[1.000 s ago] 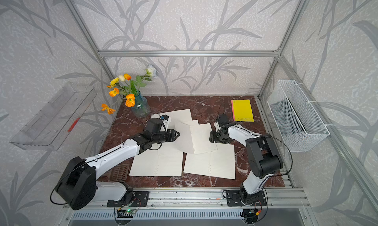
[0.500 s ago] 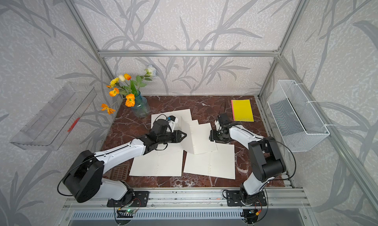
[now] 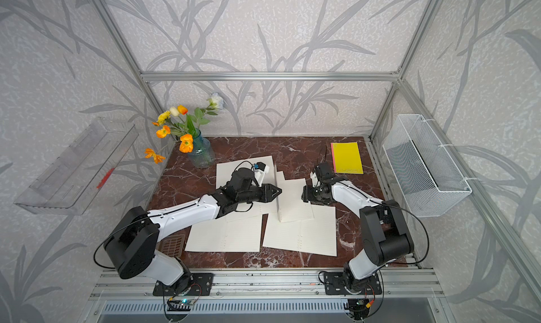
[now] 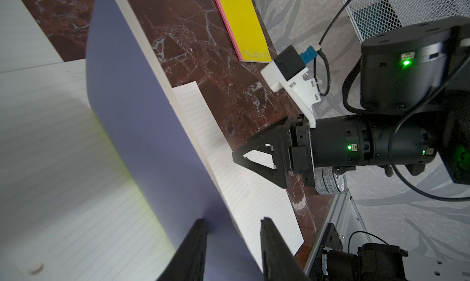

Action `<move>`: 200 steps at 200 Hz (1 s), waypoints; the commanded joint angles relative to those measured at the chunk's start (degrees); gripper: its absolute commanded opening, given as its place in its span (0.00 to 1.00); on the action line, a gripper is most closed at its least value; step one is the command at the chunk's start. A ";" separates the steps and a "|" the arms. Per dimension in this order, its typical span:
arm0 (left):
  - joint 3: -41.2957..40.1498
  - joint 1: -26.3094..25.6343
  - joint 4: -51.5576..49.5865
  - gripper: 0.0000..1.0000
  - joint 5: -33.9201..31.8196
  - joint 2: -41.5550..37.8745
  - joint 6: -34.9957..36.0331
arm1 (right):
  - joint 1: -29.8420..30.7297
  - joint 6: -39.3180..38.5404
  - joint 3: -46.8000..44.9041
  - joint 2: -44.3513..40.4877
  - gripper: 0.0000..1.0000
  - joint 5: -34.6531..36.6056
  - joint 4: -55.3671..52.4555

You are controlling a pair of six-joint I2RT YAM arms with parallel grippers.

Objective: Close the notebook
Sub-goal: Close the notebook at the center of the board.

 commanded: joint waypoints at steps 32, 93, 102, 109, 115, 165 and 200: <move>1.83 -1.19 4.72 0.39 2.20 2.09 -1.37 | -1.92 0.24 -1.20 -5.14 0.66 0.44 -1.64; 2.60 -2.08 9.35 0.40 7.26 5.04 -2.36 | -3.78 0.33 -2.45 -8.76 0.68 0.86 -1.97; 2.60 -2.29 9.62 0.40 7.14 5.20 -2.36 | -3.96 0.32 -2.61 -9.12 0.68 1.08 -2.05; 2.60 -2.42 9.75 0.40 7.03 5.35 -2.38 | -4.14 0.38 -2.78 -9.39 0.68 1.14 -1.99; 2.52 -2.53 9.86 0.40 6.92 5.40 -2.29 | -4.29 0.35 -2.80 -9.57 0.68 1.19 -1.98; 2.03 -2.66 10.04 0.43 5.99 5.92 -1.83 | -5.03 0.34 -3.33 -10.91 0.69 1.35 -2.08; 1.91 -2.69 10.02 0.44 5.12 6.98 -2.64 | -5.24 0.10 -3.60 -11.64 0.70 1.59 -2.22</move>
